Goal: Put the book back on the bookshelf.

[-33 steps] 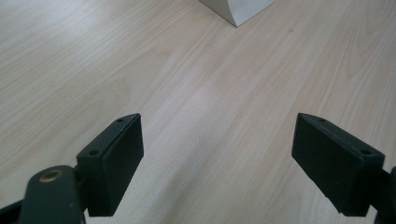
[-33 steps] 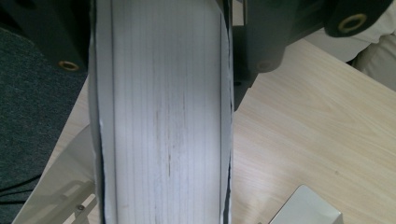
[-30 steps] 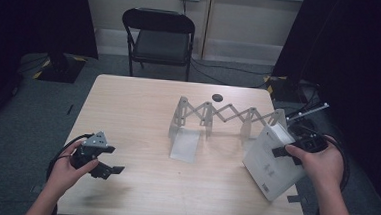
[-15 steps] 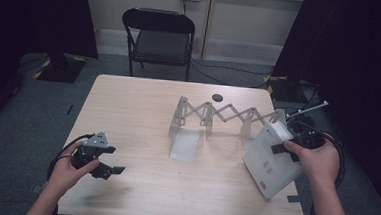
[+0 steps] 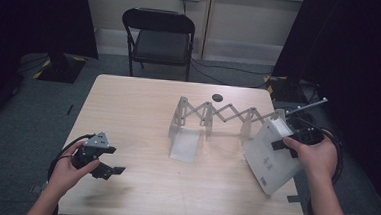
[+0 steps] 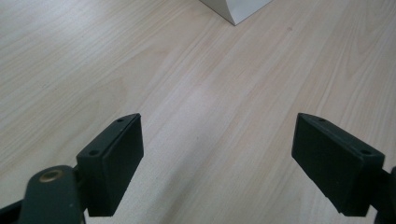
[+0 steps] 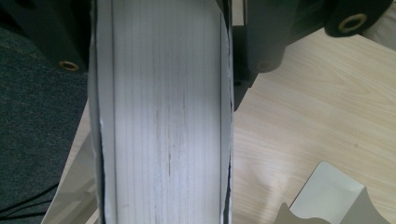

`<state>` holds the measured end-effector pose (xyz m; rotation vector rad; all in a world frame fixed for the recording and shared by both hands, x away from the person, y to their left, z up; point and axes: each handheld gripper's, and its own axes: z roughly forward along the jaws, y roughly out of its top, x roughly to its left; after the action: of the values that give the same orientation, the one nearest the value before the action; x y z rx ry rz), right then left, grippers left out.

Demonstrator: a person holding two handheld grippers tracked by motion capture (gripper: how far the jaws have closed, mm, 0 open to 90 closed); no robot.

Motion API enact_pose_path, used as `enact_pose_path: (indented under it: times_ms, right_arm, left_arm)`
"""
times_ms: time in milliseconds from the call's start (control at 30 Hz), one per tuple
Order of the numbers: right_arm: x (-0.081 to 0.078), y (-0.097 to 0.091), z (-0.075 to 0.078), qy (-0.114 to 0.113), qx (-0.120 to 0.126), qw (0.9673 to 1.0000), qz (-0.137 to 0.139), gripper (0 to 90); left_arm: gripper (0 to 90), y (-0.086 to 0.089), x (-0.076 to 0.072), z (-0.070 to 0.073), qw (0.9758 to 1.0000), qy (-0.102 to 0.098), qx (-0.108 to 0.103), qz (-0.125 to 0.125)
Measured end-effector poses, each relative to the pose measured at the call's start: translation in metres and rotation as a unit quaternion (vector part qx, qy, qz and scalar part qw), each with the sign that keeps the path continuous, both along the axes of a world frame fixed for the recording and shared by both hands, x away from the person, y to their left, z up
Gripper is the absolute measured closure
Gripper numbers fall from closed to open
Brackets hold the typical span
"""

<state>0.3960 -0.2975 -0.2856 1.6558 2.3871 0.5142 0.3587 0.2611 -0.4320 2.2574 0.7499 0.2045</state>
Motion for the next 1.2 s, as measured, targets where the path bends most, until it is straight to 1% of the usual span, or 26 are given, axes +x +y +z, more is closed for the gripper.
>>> enact_pose_path:
  times_ms: [233, 300, 633, 700, 833, 1000, 1200]
  right_arm:
    - [0.003, -0.001, -0.003, 0.0, 0.008, 0.9999, -0.008, 52.7]
    - [0.005, 0.0, -0.003, 0.001, 0.006, 0.9999, -0.01, 52.7]
    - [0.008, -0.001, -0.001, 0.002, 0.003, 0.9998, -0.018, 52.7]
    - [0.009, -0.002, 0.0, 0.002, 0.004, 0.9997, -0.024, 52.7]
    - [0.012, -0.002, -0.001, 0.002, 0.001, 0.9997, -0.024, 52.7]
    - [0.013, -0.001, 0.0, 0.002, 0.005, 0.9996, -0.028, 52.7]
    - [0.016, 0.001, 0.0, 0.0, 0.003, 0.9996, -0.03, 52.7]
  left_arm:
    - [16.6, 0.0, 0.0, -0.001, 1.0, 0.001, 0.002, 0.0]
    - [16.6, 0.0, 0.001, -0.001, 1.0, 0.001, 0.0, -0.001]
    - [16.6, 0.0, 0.0, -0.001, 1.0, 0.003, -0.001, 0.001]
    - [16.6, 0.0, 0.0, -0.001, 1.0, 0.002, 0.0, 0.0]
    - [16.6, 0.0, 0.001, -0.001, 1.0, 0.001, -0.003, 0.0]
    - [16.6, 0.0, 0.001, -0.001, 1.0, 0.003, -0.001, 0.001]
    - [16.6, 0.0, 0.001, -0.002, 1.0, 0.003, -0.002, 0.002]
